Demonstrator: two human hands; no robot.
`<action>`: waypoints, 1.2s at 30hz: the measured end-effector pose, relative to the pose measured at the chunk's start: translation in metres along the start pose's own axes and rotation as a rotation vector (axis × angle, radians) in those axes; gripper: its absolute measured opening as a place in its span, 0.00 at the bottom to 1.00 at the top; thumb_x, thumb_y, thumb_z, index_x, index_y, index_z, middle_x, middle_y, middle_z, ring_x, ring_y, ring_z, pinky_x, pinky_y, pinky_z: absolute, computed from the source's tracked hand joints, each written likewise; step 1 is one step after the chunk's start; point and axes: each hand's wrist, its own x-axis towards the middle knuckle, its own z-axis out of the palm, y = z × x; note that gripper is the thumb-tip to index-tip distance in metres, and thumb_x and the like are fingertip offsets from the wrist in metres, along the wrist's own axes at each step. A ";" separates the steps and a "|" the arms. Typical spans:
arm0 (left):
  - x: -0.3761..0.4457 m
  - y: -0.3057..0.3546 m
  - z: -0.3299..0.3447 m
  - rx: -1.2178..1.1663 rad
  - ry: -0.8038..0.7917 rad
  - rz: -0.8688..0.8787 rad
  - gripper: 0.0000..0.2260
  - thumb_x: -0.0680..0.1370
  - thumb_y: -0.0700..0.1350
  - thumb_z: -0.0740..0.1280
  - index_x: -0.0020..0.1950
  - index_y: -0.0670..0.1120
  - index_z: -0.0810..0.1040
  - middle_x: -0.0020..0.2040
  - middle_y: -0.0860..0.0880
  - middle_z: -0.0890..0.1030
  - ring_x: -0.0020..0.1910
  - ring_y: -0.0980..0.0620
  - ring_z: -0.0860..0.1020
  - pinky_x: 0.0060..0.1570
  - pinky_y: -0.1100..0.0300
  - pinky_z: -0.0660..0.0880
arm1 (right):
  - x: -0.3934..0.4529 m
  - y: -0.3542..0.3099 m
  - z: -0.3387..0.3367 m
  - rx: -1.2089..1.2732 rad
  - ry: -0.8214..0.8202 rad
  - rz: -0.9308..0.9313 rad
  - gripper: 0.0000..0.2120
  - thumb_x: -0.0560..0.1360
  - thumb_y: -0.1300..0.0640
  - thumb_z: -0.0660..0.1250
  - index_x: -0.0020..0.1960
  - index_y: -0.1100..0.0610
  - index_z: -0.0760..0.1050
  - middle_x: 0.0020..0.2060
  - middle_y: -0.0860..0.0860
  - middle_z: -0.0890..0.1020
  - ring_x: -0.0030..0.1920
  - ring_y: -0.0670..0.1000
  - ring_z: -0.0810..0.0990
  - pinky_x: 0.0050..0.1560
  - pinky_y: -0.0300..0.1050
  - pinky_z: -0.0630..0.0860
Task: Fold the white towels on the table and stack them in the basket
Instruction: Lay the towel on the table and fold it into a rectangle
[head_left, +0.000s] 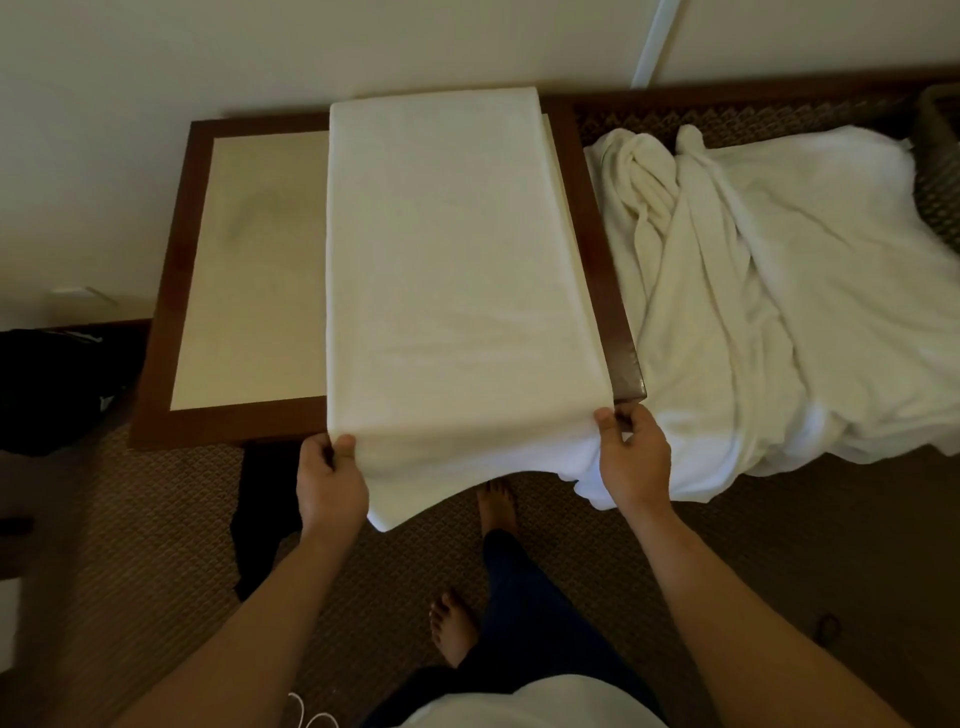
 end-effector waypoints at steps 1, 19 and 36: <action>0.000 -0.001 0.000 -0.003 -0.016 -0.013 0.09 0.85 0.49 0.63 0.62 0.48 0.72 0.50 0.50 0.78 0.48 0.48 0.77 0.48 0.51 0.73 | 0.000 0.001 -0.001 0.001 -0.027 0.009 0.05 0.81 0.50 0.67 0.53 0.51 0.76 0.45 0.44 0.80 0.49 0.49 0.78 0.52 0.46 0.70; -0.012 -0.035 -0.024 0.056 -0.335 -0.096 0.10 0.83 0.52 0.65 0.62 0.51 0.76 0.53 0.52 0.82 0.53 0.49 0.81 0.56 0.47 0.79 | -0.012 0.015 -0.028 -0.063 -0.464 -0.004 0.14 0.82 0.61 0.65 0.67 0.53 0.75 0.53 0.39 0.81 0.53 0.39 0.79 0.51 0.32 0.73; -0.068 -0.006 -0.088 -0.044 -0.375 0.007 0.08 0.85 0.46 0.62 0.57 0.52 0.81 0.51 0.46 0.81 0.35 0.51 0.78 0.37 0.56 0.78 | -0.066 -0.022 -0.082 0.181 -0.399 -0.007 0.12 0.82 0.66 0.64 0.51 0.55 0.84 0.45 0.53 0.82 0.43 0.51 0.78 0.40 0.44 0.83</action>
